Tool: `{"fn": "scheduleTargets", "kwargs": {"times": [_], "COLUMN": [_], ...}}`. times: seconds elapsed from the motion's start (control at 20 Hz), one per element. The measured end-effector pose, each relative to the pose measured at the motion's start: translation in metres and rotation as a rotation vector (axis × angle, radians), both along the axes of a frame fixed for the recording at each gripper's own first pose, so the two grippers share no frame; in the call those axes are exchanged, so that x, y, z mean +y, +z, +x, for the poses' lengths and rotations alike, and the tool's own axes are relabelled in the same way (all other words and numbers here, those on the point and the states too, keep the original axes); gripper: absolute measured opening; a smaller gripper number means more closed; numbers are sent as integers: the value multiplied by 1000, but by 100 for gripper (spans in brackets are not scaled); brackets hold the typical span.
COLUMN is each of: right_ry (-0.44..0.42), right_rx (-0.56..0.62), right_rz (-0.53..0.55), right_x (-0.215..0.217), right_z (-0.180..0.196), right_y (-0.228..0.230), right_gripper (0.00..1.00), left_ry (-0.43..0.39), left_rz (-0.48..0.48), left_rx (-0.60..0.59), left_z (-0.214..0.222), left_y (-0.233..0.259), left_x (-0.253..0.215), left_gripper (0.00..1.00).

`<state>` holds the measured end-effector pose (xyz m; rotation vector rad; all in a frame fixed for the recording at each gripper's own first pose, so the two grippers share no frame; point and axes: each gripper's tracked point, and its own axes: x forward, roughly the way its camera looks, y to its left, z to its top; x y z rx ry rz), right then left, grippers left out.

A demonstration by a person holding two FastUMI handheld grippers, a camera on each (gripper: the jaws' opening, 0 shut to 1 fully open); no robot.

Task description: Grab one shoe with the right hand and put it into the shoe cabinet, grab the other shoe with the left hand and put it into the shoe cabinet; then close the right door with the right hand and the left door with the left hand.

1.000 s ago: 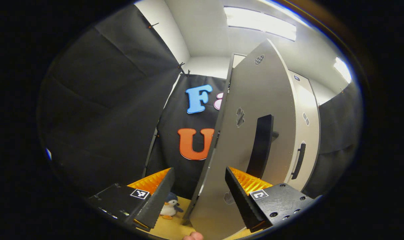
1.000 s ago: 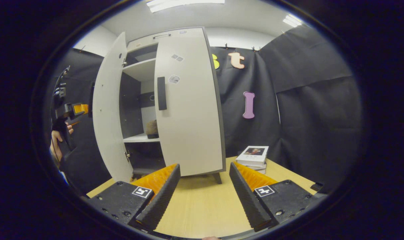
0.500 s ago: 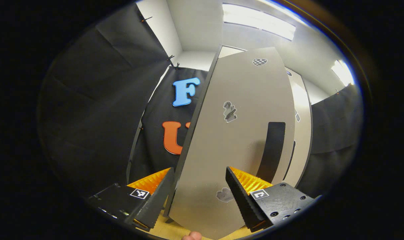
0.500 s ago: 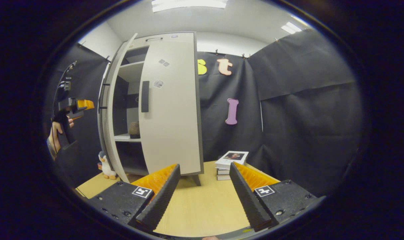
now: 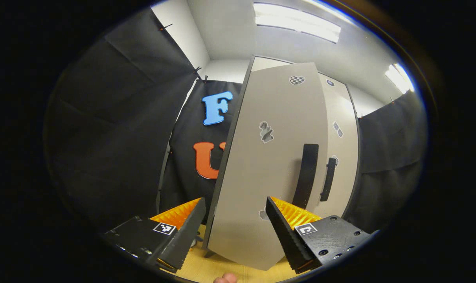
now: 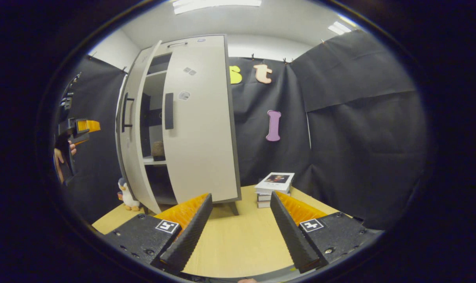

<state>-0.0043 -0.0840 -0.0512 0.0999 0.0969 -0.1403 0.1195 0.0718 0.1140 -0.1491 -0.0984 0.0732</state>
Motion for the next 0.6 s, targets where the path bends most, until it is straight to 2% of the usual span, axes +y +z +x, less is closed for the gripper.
{"fn": "scheduleTargets", "kwargs": {"times": [0.05, 0.1, 0.15, 0.5, 0.55, 0.6], "right_ry": [24, 48, 68, 169, 180, 193], "right_rx": [3, 5, 0, 6, 14, 21], "right_rz": [-5, -12, -15, 6, 1, -3], "right_x": [6, 13, 18, 57, 61, 65], "right_z": [6, 12, 17, 32, 30, 29], "right_y": [0, 2, 6, 7, 5, 2], "right_gripper": [96, 97, 95, 97, 97, 97], "left_ry": [-14, -30, -45, -55, -51, -50], "left_rz": [-9, -19, -25, 23, 33, 44], "left_rx": [20, 37, 52, 81, 80, 85], "left_z": [-7, -14, -19, -48, -51, -53], "left_y": [-7, -14, -20, -72, -78, -85], "left_x": [-8, -16, -25, -66, -69, -71], "left_gripper": [99, 99, 94, 94, 89, 94]}}
